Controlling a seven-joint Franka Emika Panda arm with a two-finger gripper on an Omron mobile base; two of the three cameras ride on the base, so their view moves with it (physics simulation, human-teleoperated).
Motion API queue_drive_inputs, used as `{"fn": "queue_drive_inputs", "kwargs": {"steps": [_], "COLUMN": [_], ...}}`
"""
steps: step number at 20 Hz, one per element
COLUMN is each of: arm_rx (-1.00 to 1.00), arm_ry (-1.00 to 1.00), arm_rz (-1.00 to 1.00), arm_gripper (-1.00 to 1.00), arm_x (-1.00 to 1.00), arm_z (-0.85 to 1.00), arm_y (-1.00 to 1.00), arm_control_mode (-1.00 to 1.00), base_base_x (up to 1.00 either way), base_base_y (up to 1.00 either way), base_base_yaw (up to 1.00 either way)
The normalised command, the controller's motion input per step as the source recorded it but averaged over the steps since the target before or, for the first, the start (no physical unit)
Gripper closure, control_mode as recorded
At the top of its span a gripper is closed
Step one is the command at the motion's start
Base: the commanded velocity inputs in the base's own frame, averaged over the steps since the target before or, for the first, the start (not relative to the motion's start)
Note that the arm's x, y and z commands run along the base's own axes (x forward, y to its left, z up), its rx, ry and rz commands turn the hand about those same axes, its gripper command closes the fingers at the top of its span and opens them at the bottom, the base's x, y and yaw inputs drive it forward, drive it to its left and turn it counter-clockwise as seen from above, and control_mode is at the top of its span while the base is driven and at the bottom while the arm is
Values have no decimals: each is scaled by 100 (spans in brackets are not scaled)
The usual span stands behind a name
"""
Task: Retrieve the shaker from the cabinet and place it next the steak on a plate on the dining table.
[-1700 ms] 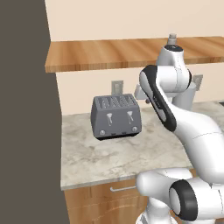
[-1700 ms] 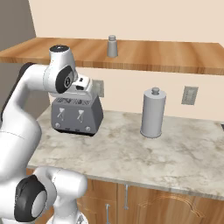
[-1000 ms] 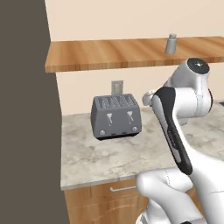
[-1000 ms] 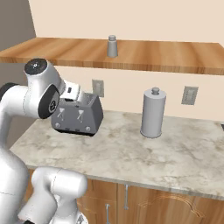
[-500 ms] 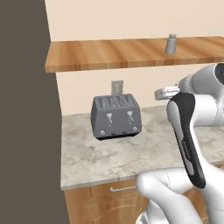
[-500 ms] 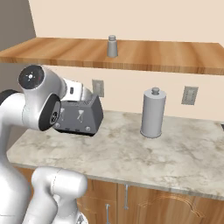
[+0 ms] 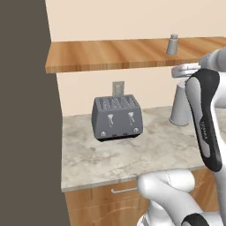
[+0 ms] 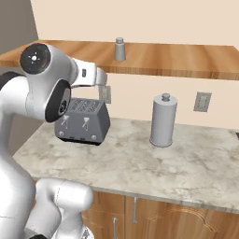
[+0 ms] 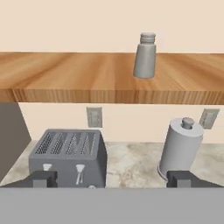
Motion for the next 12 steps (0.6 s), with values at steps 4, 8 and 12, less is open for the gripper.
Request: {"fn": "queue_drive_inputs", "kwargs": {"steps": [4, 8, 12], "arm_rx": [-1, 0, 0], "arm_ry": [-9, 0, -4], "arm_rz": [0, 0, 2], "arm_gripper": [-100, -100, -100], "arm_x": [0, 0, 19], "arm_z": [71, 36, 8], "arm_y": [-43, -36, -15], "arm_control_mode": [-100, -100, -100], "base_base_x": [0, 0, 0], "base_base_y": [0, 0, 0], "base_base_yaw": [0, 0, 0]}}
